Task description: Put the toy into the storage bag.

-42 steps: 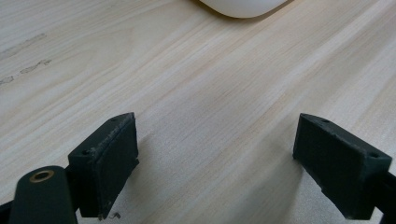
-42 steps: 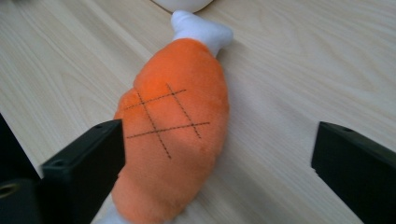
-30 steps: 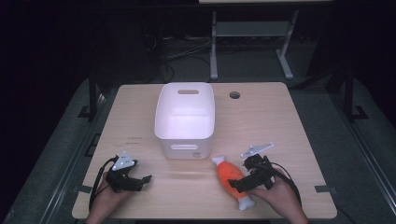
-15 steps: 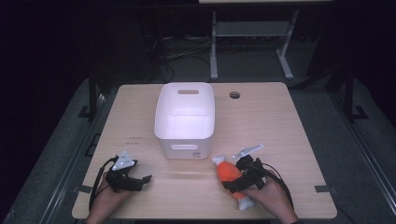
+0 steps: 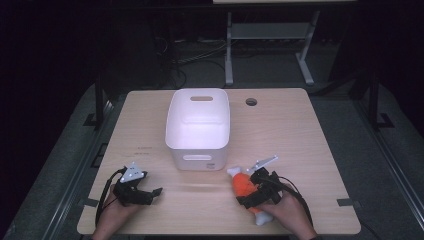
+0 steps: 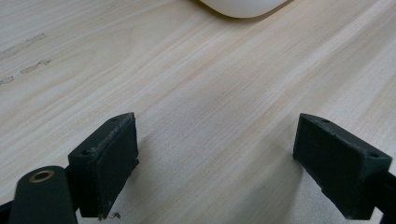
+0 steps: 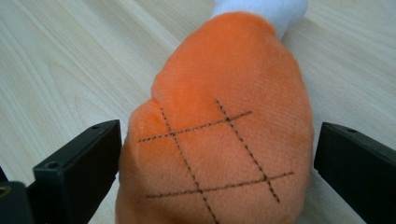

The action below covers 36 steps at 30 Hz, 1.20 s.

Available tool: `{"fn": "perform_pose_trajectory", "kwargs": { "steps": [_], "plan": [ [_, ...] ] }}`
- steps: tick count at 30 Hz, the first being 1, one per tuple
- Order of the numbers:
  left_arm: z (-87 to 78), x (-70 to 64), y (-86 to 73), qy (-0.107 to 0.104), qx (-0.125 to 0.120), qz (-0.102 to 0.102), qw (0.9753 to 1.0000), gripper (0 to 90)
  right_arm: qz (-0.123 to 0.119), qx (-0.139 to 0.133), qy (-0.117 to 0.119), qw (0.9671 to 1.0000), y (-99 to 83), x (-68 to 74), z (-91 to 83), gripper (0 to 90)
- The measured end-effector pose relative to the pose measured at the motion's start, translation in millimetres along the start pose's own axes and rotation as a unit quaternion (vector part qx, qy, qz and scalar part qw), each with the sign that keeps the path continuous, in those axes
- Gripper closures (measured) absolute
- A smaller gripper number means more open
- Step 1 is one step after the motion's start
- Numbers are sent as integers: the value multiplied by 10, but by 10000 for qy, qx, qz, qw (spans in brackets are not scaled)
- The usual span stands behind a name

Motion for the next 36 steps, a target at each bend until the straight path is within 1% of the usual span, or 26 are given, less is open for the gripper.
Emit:
{"fn": "perform_pose_trajectory", "kwargs": {
  "steps": [5,11,18,22,25,36],
  "plan": [
    [0,0,0,1,-1,-1,10000,130,-27,2,75,10000,-11,8,-8,106],
    [0,0,0,0,0,0,10000,130,-84,-14,99,9999,-21,-1,-31,159],
    [0,0,0,-1,0,0,10000,130,-188,7,100,9998,-23,-17,-53,188],
    [0,0,0,0,-2,-2,10000,130,-250,48,56,9997,-23,-56,-73,198],
    [0,0,0,0,-1,-1,10000,130,-199,46,25,9998,-23,-106,-100,202],
    [1,-2,0,-1,-7,-15,10000,130,-227,-86,-10,9997,41,-225,-224,206]
  ]
}}
Point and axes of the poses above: each handheld gripper's, and its own axes: z roughly forward along the jaws, y roughly out of its top, x roughly to its left, the point moved 3 cm from there along z, roughly forward along the jaws, and after that the axes turned 9 degrees about -y, right-handed, at the moved point
